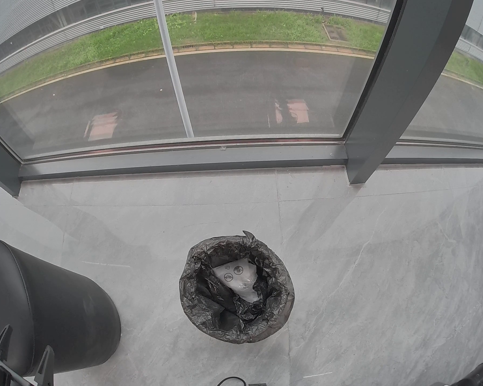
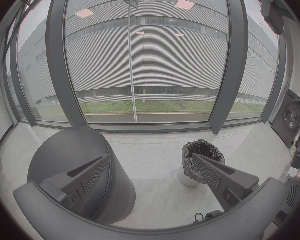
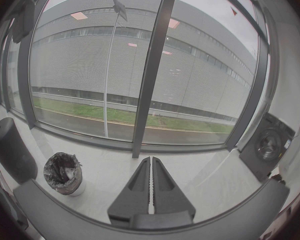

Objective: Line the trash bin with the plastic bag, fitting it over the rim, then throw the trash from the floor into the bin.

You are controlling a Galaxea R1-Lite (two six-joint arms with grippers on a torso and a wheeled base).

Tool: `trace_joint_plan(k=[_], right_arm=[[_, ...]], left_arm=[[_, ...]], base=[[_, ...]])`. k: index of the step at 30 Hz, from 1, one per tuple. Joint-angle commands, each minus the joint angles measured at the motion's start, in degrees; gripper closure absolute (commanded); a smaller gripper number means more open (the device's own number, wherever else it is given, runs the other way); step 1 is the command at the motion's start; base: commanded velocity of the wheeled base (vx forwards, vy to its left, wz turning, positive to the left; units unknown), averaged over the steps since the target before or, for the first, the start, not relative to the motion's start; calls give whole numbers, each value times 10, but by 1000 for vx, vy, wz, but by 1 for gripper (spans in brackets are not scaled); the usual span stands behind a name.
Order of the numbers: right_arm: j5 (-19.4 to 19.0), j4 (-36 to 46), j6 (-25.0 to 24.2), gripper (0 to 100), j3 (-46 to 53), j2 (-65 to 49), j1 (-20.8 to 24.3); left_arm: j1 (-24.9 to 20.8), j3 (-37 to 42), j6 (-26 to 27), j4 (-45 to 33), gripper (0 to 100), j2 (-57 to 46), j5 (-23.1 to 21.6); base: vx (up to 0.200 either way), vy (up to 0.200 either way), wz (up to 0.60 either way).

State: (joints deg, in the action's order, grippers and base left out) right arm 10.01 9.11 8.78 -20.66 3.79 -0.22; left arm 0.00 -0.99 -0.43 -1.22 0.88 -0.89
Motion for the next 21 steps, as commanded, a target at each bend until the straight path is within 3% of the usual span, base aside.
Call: trace_joint_plan(k=[1, 5, 21], right_arm=[[-81, -126, -61, 100, 206, -36, 0], [-112, -85, -69, 100, 206, -37, 0], [-112, -94, -82, 100, 207, -36, 1]], left_arm=[[0, 6, 0, 0, 0, -8, 0], [0, 6, -1, 1, 0, -8, 0], [0, 6, 0, 0, 0, -8, 0]], base=[[0, 0, 0], [0, 0, 0], [0, 0, 0]])
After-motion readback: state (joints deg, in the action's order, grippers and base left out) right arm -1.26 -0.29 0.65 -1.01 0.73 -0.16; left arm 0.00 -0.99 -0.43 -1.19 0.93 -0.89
